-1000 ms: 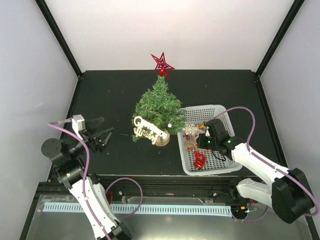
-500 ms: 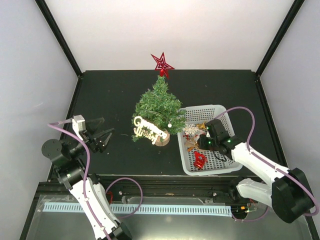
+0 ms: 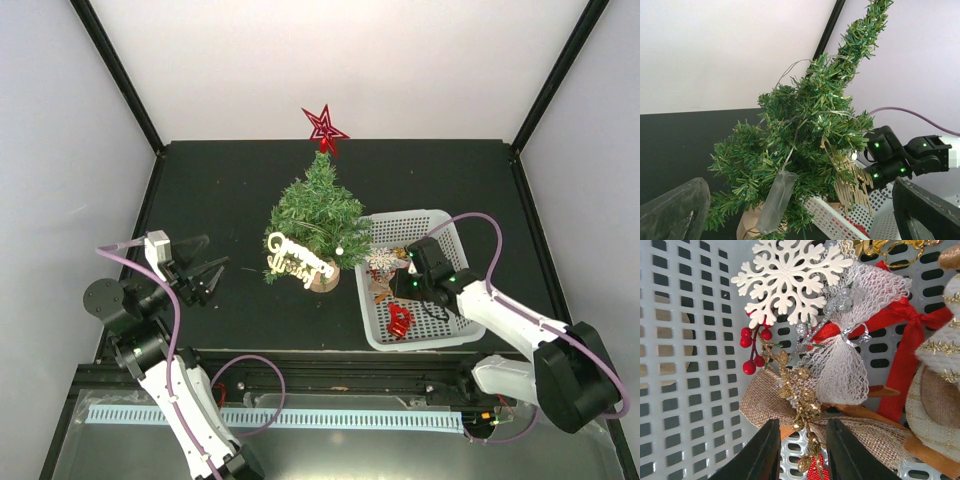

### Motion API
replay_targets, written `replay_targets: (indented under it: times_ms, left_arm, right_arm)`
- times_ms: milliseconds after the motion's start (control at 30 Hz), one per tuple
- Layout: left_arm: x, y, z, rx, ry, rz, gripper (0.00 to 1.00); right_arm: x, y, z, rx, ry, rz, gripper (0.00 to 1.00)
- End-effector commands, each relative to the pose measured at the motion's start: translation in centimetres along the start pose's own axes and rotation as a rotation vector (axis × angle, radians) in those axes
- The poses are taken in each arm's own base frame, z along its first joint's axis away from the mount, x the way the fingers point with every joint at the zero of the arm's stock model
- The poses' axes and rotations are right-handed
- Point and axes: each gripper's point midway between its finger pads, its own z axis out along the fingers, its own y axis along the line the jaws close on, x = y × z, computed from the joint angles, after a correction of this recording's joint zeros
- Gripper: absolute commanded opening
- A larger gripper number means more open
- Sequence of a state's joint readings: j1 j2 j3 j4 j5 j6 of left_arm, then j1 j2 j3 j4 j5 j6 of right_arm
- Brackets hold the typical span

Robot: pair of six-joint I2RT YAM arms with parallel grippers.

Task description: Decorate the small christmas tree

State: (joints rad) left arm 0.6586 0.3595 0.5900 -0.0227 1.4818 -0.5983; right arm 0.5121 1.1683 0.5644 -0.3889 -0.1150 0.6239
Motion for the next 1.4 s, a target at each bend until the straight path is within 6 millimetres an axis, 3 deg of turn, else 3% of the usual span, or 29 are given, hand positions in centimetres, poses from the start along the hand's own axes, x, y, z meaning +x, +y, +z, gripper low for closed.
replay_targets:
  times_ms: [0, 200, 500, 667, 1133, 1367]
  left_arm:
    - [-0.1, -0.8, 0.0, 0.012, 0.003, 0.034, 0.99]
    - [-0.1, -0.8, 0.0, 0.012, 0.003, 0.036, 0.99]
    - [-0.2, -0.7, 0.0, 0.012, 0.003, 0.031, 0.99]
    - [-0.2, -0.6, 0.0, 0.011, 0.003, 0.026, 0.99]
    - [-0.3, -0.5, 0.0, 0.009, 0.001, 0.022, 0.99]
    - [-0.3, -0.5, 0.0, 0.003, -0.003, 0.027, 0.99]
  right_arm:
    - [0.1, -0.2, 0.6, -0.002, 0.002, 0.008, 0.27]
    - [0.4, -0.4, 1.1, -0.002, 0.014, 0.012, 0.26]
    - [0.0, 0.0, 0.4, -0.014, 0.001, 0.005, 0.07]
    - [-0.6, 0.0, -0.7, 0.002, -0.028, -0.002, 0.04]
    - [-4.2, 1.1, -7.2, 0.032, -0.178, -0.050, 0.02]
    - [-7.6, 4.4, -13.5, -0.054, -0.317, -0.085, 0.01]
